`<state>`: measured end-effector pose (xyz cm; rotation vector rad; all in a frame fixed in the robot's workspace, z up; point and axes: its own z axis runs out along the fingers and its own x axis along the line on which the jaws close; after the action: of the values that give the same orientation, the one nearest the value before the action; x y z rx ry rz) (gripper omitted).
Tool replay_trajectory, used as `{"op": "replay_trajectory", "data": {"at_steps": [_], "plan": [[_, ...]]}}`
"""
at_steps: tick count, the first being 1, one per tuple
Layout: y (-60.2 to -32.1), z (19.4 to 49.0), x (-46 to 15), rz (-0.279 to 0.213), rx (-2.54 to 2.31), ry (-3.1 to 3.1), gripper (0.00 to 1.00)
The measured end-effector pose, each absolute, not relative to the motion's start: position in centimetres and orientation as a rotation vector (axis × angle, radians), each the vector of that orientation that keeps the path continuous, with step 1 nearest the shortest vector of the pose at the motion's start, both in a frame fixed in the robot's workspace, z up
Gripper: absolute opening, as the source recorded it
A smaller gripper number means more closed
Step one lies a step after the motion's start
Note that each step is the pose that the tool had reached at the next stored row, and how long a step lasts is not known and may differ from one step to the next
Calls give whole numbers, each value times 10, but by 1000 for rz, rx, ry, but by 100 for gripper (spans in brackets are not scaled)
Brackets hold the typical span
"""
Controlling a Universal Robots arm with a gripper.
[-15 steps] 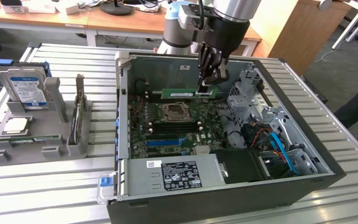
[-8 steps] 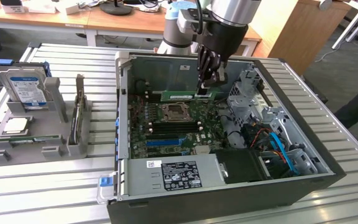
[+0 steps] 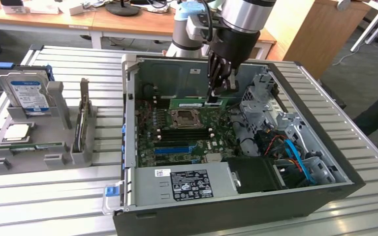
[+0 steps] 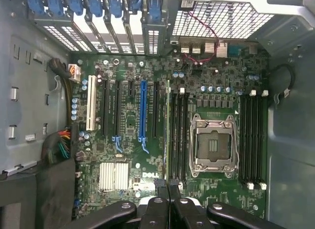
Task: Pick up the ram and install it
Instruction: 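Insert the ram into the slot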
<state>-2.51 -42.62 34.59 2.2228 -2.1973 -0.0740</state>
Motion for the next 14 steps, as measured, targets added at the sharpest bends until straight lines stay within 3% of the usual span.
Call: {"op": "replay_trajectory", "data": {"at_steps": [14], "plan": [[-426,329,-25,-74,2223,-2197,12]]}}
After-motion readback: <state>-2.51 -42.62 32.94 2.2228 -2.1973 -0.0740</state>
